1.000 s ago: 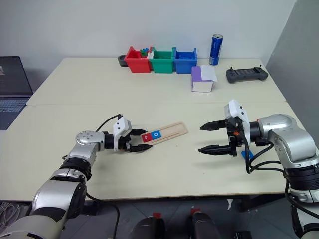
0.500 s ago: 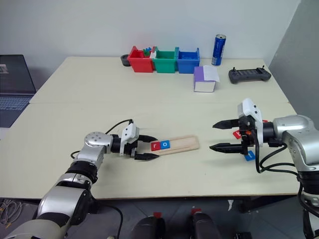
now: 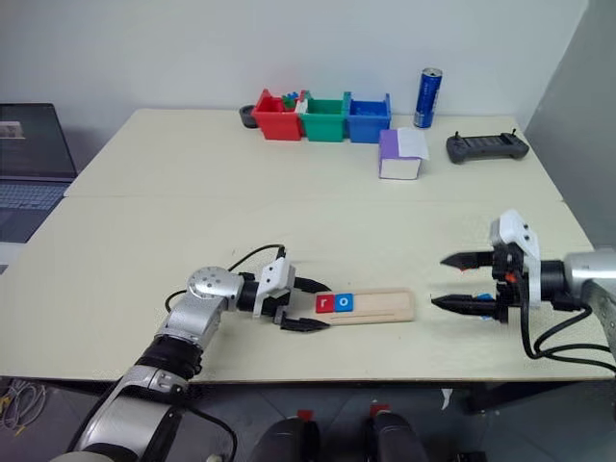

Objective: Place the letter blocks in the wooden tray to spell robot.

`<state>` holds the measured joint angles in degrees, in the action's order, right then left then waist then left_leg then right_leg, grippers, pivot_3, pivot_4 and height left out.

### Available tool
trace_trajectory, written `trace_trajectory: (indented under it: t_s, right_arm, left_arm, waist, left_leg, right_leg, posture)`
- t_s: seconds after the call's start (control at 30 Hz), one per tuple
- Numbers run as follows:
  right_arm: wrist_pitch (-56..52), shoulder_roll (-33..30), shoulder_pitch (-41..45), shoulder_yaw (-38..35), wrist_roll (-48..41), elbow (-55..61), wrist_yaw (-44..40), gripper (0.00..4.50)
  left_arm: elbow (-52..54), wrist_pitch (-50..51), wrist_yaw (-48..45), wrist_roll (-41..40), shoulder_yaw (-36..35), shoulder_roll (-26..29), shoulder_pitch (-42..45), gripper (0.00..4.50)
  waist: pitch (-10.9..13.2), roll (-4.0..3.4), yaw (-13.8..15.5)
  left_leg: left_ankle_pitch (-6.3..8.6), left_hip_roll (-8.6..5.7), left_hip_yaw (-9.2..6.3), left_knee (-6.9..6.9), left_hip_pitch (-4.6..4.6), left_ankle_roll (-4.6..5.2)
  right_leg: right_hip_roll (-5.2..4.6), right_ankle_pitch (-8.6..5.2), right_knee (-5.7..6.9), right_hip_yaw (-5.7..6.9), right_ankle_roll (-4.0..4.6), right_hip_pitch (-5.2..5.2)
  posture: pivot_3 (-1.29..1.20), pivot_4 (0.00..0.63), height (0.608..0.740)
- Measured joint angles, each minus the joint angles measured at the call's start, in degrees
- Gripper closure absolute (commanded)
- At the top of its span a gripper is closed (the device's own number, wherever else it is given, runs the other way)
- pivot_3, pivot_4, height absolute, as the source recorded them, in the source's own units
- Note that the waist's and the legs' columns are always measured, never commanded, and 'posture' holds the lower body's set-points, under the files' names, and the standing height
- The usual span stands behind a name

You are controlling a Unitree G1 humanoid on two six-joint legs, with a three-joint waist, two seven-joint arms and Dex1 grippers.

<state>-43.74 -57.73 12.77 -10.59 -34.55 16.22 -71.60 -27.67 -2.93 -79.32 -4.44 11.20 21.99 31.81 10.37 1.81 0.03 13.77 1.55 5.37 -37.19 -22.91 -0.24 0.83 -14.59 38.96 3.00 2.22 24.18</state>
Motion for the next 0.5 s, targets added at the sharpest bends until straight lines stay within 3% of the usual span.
trace_trajectory:
  t_s: [0.17,0.5]
  right_arm:
    - [-1.0,-0.4,-5.7,-0.8,-0.4,2.3,2.1,0.0]
    - [-0.9,-0.1,-7.0,-1.6,-0.5,2.6,5.0,0.0]
  left_arm:
    - [4.2,3.0,0.9,-0.1,1.9,-0.9,-0.2,1.12]
    - [4.2,3.8,3.5,0.1,3.2,-0.9,0.5,1.12]
  waist:
    - [0.0,0.0,-0.2]
    - [0.0,0.01,-0.2]
  left_leg:
    - [0.0,0.01,-0.02,0.0,0.06,0.01]
    - [0.0,0.02,-0.09,0.02,0.03,0.01]
  right_leg:
    - [0.04,0.03,0.01,0.0,-0.06,-0.04]
    - [0.11,0.03,-0.02,0.03,-0.08,-0.03]
  posture:
    - [0.0,0.15,0.74]
    - [0.0,0.15,0.74]
